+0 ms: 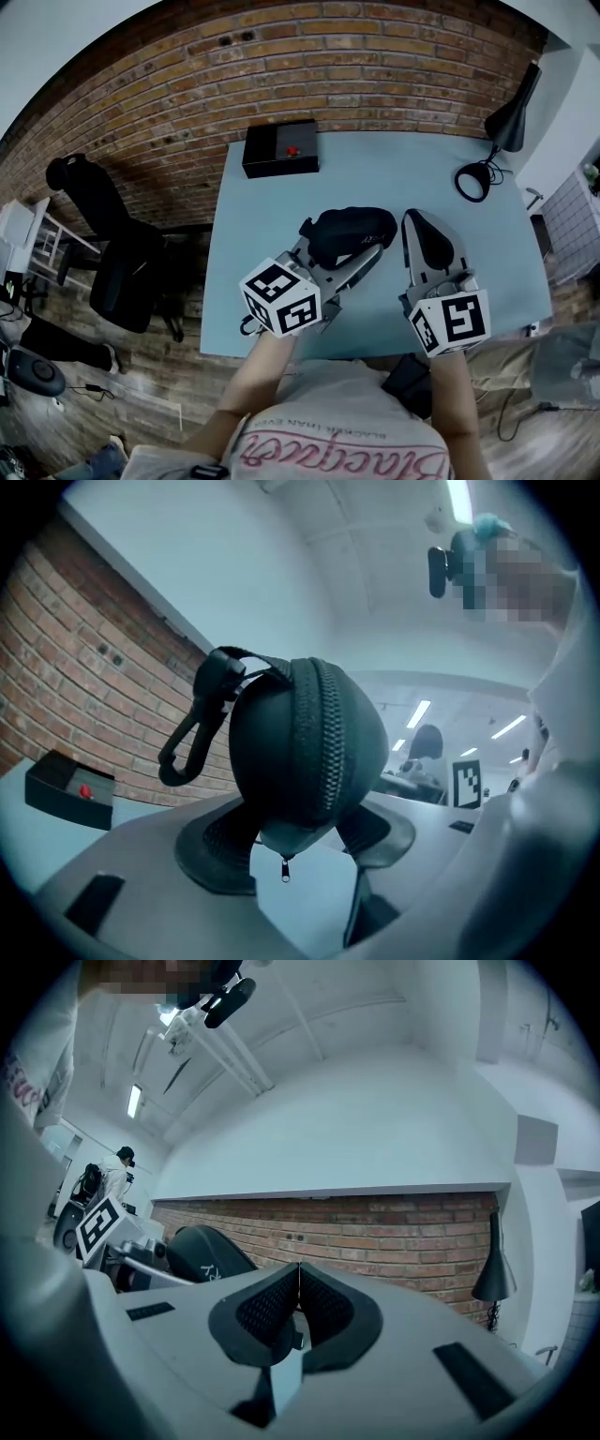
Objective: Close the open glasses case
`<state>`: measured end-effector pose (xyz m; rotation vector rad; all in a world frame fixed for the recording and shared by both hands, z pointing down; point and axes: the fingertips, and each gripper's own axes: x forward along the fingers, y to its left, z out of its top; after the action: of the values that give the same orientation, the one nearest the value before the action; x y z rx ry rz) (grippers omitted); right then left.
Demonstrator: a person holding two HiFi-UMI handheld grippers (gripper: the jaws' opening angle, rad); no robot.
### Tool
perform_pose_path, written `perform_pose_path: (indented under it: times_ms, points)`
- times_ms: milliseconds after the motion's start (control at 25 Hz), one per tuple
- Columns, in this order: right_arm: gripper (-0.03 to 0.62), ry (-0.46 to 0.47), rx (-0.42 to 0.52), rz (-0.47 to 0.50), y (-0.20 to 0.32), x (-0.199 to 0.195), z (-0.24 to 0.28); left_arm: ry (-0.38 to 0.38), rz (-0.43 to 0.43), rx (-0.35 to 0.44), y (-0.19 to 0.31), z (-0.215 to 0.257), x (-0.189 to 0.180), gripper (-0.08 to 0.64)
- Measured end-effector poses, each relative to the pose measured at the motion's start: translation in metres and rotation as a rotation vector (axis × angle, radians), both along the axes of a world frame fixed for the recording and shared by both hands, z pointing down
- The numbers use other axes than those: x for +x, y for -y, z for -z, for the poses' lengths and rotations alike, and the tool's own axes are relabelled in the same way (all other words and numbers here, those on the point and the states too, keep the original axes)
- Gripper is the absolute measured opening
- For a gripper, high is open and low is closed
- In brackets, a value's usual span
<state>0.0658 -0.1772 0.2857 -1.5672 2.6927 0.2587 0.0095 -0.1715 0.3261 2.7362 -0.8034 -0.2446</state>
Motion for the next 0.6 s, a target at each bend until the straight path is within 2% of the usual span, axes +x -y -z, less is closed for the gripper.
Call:
perform_pose_path:
  times_ms: [120, 360, 440, 520, 600]
  points:
    - [0.017, 0.011, -0.027, 0.01, -0.002, 0.006, -0.007, -0.069, -0.038, -0.034, 0.002, 0.006, -0.007, 0.262]
    - [0.018, -0.02, -0.112, 0.031, -0.014, -0.001, -0.037, -0.222, 0.016, -0.126, 0.018, 0.023, -0.027, 0.261]
    - [0.038, -0.024, -0.156, 0.054, -0.016, -0.01, -0.05, -0.249, 0.025, -0.142, 0.021, 0.03, -0.029, 0.259]
    - [0.095, -0.022, -0.2, 0.08, -0.016, -0.021, -0.059, -0.255, 0.022, -0.138, 0.021, 0.037, -0.028, 0.259]
    - [0.106, -0.016, -0.232, 0.097, -0.015, -0.03, -0.065, -0.256, 0.016, -0.135, 0.019, 0.042, -0.025, 0.259]
